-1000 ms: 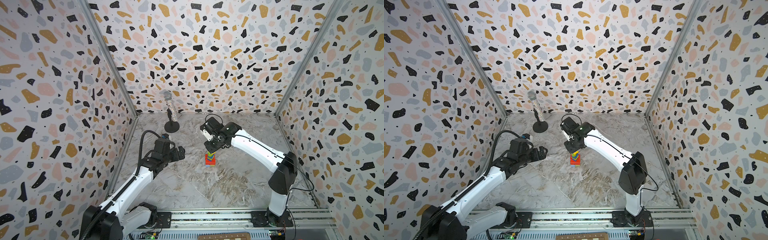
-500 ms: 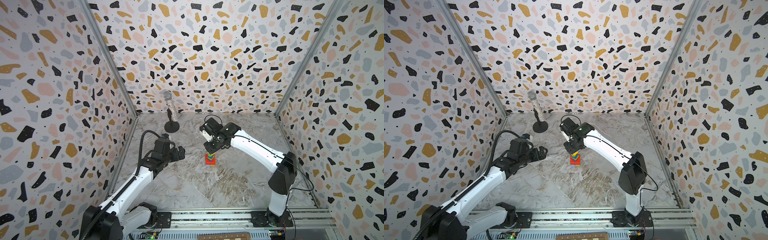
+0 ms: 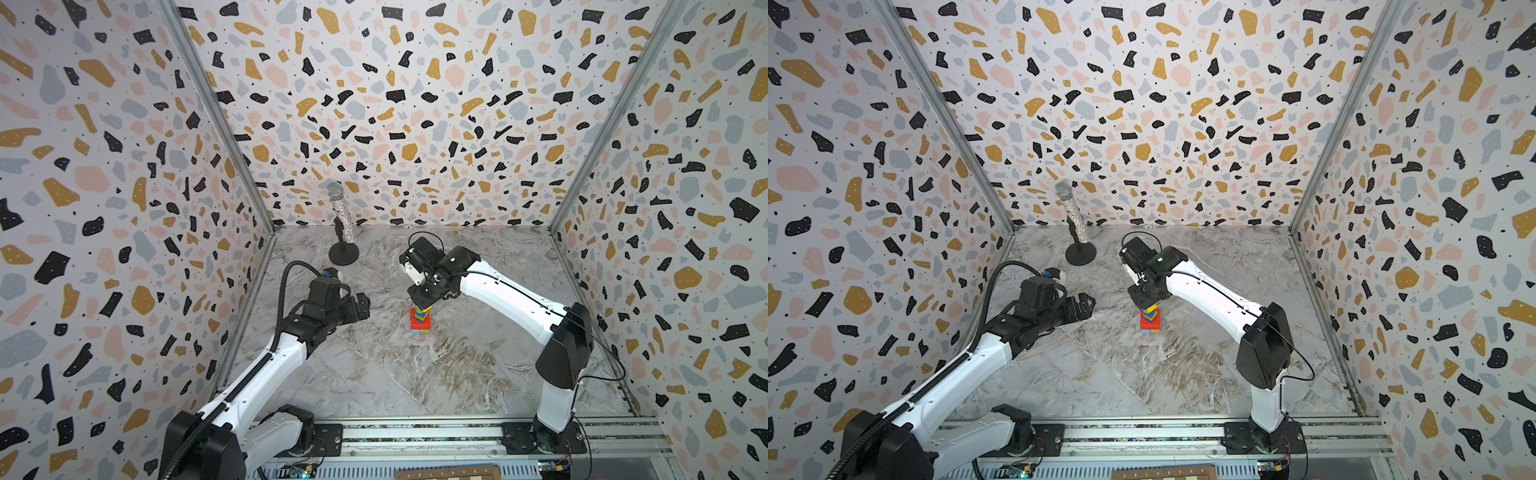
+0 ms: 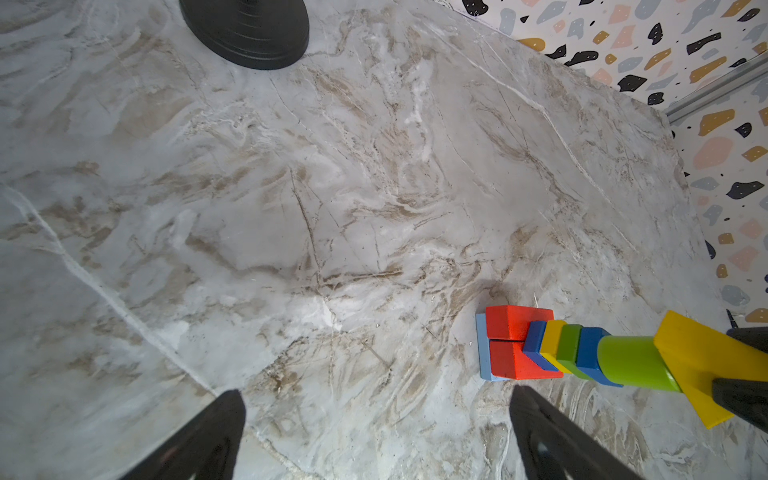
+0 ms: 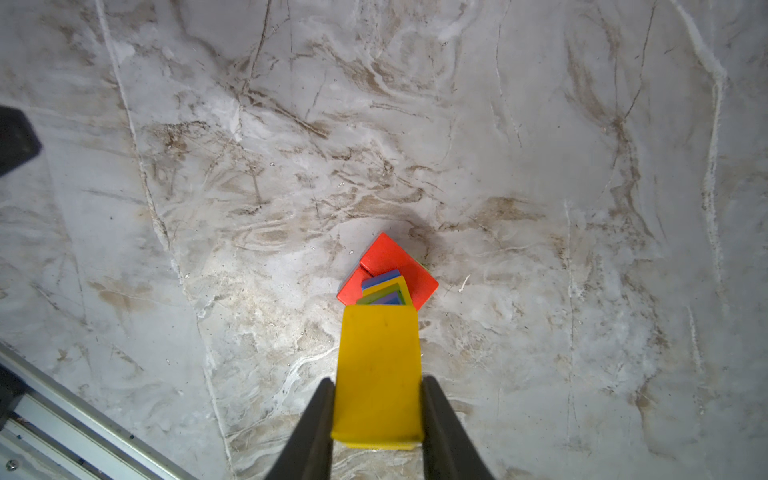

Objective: Build the wood block tower
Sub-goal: 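Lower the yellow block onto the cylinder top with the right gripper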

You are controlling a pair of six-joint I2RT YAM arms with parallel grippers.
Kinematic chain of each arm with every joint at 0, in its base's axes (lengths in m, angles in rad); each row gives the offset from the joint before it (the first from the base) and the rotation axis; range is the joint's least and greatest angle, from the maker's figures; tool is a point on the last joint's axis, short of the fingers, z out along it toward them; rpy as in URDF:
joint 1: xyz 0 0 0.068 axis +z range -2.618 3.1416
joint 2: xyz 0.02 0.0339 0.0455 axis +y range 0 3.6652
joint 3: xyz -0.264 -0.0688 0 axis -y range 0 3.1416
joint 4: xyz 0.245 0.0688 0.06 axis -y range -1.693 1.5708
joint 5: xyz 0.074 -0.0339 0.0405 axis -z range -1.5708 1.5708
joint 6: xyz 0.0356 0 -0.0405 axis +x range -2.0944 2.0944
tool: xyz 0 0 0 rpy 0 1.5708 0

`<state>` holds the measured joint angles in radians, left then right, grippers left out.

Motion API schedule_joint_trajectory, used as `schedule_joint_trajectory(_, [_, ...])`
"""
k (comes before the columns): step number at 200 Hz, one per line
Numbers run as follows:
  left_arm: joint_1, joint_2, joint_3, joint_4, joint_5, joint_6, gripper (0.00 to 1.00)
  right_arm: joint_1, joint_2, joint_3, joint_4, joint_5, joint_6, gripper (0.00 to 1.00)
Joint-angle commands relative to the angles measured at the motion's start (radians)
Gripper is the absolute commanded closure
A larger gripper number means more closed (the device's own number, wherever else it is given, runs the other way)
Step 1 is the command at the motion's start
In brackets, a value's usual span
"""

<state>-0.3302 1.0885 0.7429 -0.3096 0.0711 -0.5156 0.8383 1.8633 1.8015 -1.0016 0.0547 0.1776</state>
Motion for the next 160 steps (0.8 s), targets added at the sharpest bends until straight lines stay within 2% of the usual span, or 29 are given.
schedule_joint_trajectory(1, [0.005, -0.015, -0.009, 0.035, 0.015, 0.007, 0.00, 0.005, -0.004, 0.001, -0.003, 0.009, 0.005, 0.70])
schedule_joint_trajectory(116, [0.006, -0.009, -0.005, 0.033, 0.016, 0.011, 0.00, 0.005, 0.010, 0.024, -0.012, 0.022, 0.002, 0.70])
schedule_joint_trajectory(160, [0.005, -0.013, -0.007, 0.033, 0.021, 0.011, 0.00, 0.005, 0.007, 0.026, -0.009, 0.023, 0.005, 0.66])
